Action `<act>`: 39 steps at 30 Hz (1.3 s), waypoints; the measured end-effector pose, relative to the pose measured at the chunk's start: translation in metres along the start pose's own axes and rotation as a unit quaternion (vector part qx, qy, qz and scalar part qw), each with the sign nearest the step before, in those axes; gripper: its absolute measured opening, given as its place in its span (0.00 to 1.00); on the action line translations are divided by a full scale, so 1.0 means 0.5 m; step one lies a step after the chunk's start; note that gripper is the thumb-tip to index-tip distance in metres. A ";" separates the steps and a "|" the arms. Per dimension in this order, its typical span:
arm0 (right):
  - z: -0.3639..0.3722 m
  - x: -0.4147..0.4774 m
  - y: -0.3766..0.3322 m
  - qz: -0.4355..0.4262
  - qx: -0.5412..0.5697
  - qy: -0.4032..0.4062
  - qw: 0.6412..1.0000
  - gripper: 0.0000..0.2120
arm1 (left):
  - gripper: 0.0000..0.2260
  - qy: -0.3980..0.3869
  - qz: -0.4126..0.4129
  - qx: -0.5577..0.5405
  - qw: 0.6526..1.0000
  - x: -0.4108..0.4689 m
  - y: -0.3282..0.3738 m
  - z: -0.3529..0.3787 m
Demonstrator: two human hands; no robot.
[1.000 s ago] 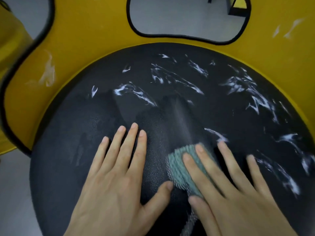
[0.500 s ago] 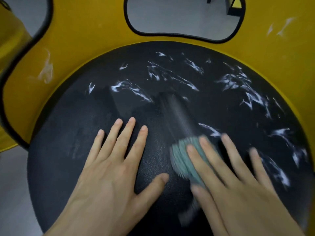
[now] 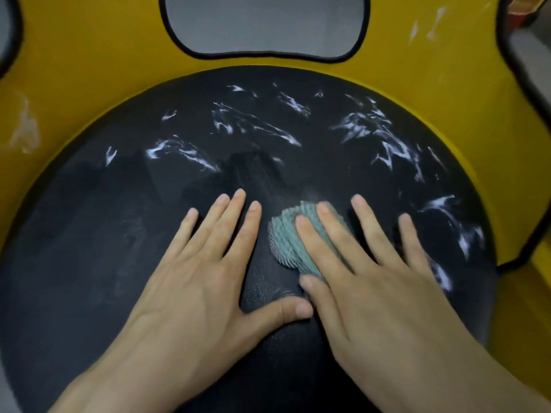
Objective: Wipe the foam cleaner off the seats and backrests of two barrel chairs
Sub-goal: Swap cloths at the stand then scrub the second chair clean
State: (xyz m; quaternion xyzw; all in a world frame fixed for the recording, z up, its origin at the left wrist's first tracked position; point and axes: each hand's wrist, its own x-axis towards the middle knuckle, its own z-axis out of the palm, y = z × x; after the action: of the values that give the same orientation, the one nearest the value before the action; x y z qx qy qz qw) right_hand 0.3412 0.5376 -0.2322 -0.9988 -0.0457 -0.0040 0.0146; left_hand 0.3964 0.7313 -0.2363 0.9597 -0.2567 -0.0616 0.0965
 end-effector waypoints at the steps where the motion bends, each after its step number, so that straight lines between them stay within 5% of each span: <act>1: 0.008 -0.036 0.010 -0.004 -0.005 0.006 1.000 0.28 | 0.52 -0.005 0.000 -0.002 1.000 0.002 0.005 -0.004; 6: 0.028 -0.100 0.043 -0.038 -0.040 0.040 0.998 0.29 | 0.52 -0.043 0.007 0.021 0.999 0.023 0.032 -0.025; 13: 0.017 0.074 0.024 0.018 -0.022 0.043 0.999 0.28 | 0.42 0.039 0.008 -0.022 0.999 0.040 0.017 0.001; 18: 0.033 -0.011 0.039 0.010 -0.019 0.065 0.998 0.28 | 0.36 0.099 -0.009 0.005 0.995 0.034 0.019 0.004; 22: 0.040 -0.063 0.050 -0.004 -0.034 0.059 0.998 0.29 | 0.37 0.118 -0.013 0.022 0.993 0.030 0.020 0.012; 28: 0.011 0.086 0.035 0.029 -0.035 0.039 0.998 0.28 | 0.39 0.126 -0.007 0.022 0.992 0.032 0.018 0.016; 35: 0.046 -0.090 0.055 -0.007 -0.111 0.045 0.993 0.28 | 0.40 0.138 -0.004 0.034 0.990 0.032 0.016 0.026; 39: 0.017 -0.005 0.044 0.008 -0.064 0.042 0.997 0.28 | 0.39 0.142 -0.006 0.025 0.989 0.033 0.015 0.027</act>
State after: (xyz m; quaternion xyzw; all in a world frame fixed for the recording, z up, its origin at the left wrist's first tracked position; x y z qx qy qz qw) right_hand 0.3409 0.5156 -0.2412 -0.9970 -0.0363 -0.0489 -0.0471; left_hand 0.4047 0.7146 -0.2488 0.9622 -0.2365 0.0815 0.1080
